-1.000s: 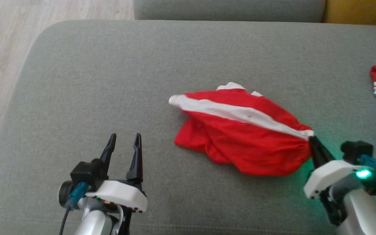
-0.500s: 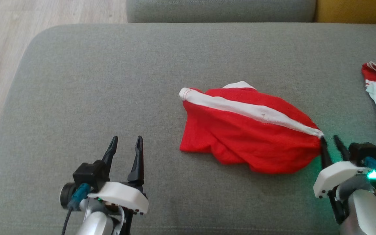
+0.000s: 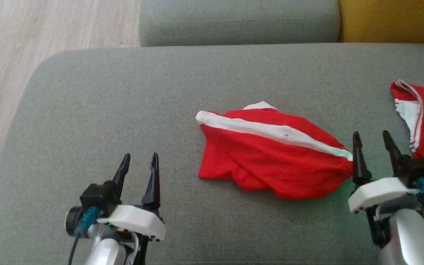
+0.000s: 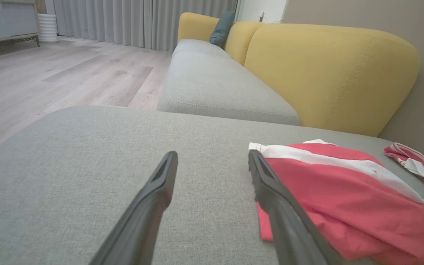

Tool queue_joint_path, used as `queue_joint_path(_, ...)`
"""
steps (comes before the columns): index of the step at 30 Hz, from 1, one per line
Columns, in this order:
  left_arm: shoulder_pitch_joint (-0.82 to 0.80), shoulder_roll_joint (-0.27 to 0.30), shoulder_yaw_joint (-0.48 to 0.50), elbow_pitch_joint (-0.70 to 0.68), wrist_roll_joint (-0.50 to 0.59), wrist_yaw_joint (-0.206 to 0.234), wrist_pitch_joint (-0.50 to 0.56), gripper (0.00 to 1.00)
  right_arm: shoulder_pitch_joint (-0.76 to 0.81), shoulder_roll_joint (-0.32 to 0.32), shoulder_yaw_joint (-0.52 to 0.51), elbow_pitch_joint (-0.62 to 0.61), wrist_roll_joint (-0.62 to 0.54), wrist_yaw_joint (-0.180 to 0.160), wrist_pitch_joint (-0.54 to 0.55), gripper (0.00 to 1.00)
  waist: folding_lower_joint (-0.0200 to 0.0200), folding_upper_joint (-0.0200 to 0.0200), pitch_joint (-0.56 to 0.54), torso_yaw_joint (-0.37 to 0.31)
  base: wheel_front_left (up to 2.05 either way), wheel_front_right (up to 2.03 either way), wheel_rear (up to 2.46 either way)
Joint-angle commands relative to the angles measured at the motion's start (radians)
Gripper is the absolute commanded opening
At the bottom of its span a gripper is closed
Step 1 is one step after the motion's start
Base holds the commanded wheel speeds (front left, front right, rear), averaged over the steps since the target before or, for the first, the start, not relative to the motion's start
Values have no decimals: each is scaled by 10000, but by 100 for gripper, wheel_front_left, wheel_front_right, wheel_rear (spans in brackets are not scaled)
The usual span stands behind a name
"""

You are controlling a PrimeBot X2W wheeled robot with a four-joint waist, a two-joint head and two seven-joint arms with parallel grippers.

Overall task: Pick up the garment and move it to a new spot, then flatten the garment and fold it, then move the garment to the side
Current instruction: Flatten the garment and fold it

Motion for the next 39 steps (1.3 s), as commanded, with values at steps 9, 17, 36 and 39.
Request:
queue_joint_path(9,-61,1,543,-428,11,31,-122,100,969,-13,1398,-2433,1360,65,228,100,0,0,-398,-222,0,0,0)
queue_joint_path(17,28,-38,607,-465,15,-12,-122,100,1629,-12,1521,-3150,1938,65,429,100,0,0,-453,-152,0,0,0)
queue_joint_path(36,-92,-64,562,-304,113,-193,-71,100,1762,-11,1481,-3388,1950,65,554,100,0,0,-283,-73,0,0,0)
queue_joint_path(39,-570,-39,378,-204,173,-353,195,100,1700,-11,1474,-3403,1937,65,559,100,0,0,-102,-51,0,0,0)
